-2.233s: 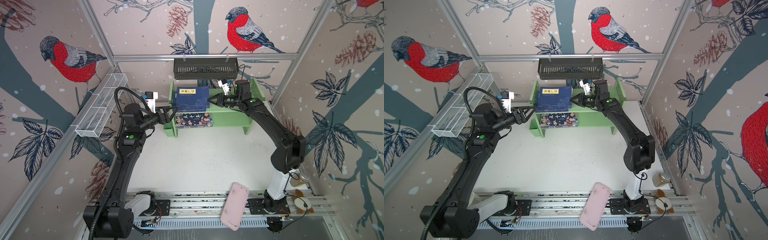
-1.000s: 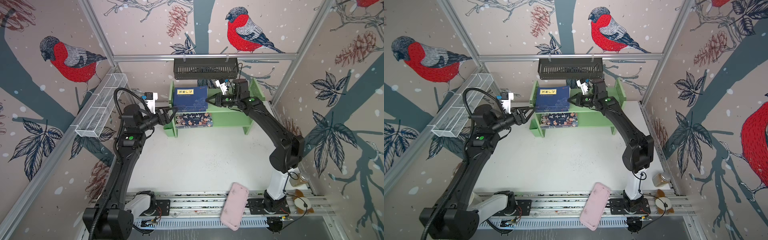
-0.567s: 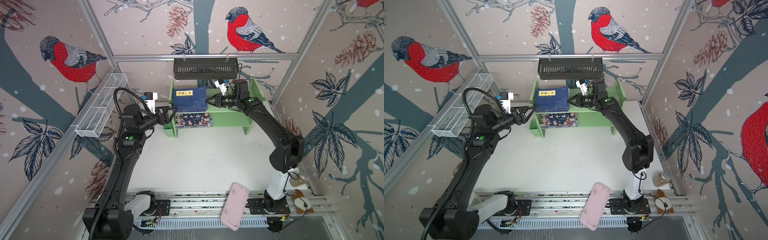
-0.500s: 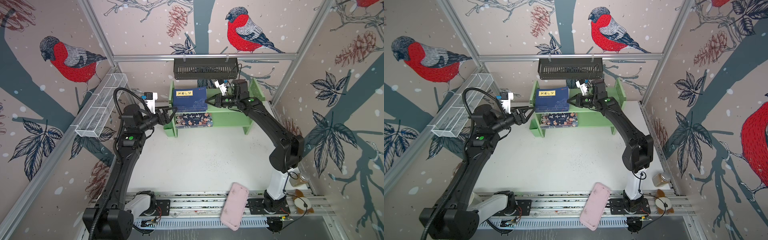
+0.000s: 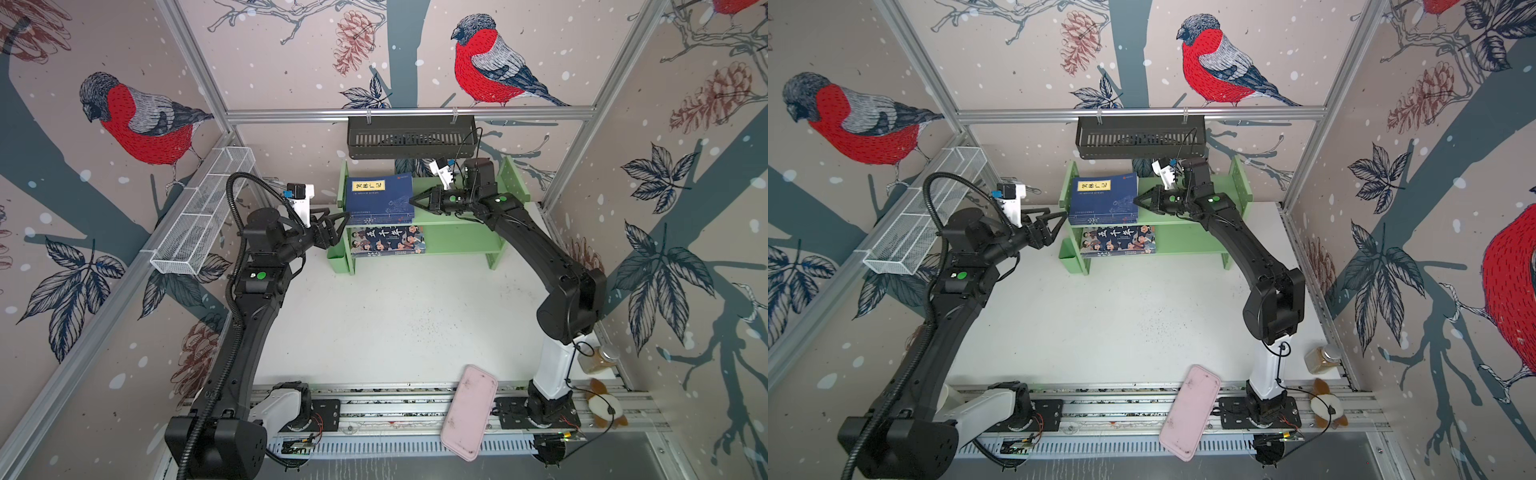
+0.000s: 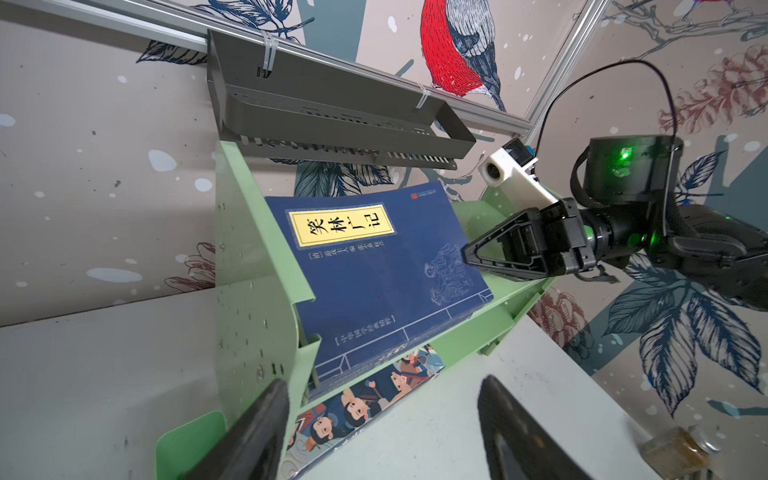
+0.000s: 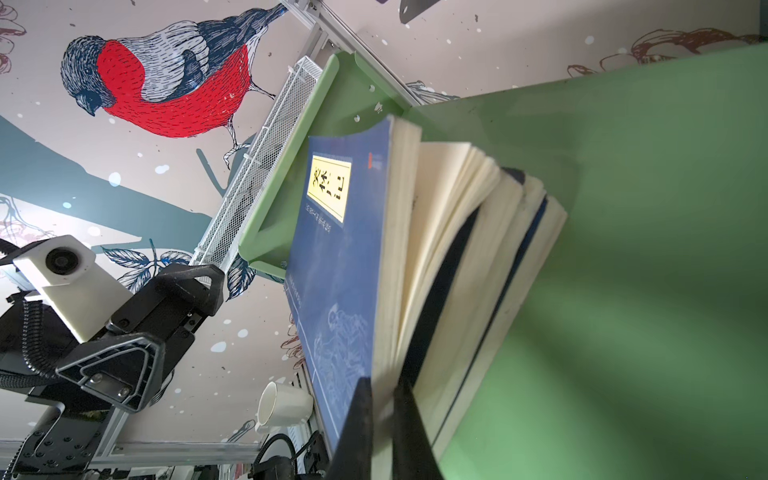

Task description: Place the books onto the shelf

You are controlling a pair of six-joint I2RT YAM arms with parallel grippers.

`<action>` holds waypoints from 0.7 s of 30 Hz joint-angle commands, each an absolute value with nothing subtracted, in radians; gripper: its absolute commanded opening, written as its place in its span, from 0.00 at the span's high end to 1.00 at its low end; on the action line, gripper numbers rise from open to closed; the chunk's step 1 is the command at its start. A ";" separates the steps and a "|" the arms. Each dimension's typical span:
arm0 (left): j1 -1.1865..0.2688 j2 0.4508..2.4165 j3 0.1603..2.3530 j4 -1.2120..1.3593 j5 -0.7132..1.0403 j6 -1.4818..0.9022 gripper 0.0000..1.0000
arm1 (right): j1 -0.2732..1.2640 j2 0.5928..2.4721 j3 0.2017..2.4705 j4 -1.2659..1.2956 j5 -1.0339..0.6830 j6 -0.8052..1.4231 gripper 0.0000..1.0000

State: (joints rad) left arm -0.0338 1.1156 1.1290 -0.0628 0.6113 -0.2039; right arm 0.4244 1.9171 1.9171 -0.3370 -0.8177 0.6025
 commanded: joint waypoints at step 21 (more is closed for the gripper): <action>-0.031 1.123 1.072 -0.015 0.560 -0.055 0.29 | 0.419 1.940 1.975 -0.373 -0.887 0.562 0.97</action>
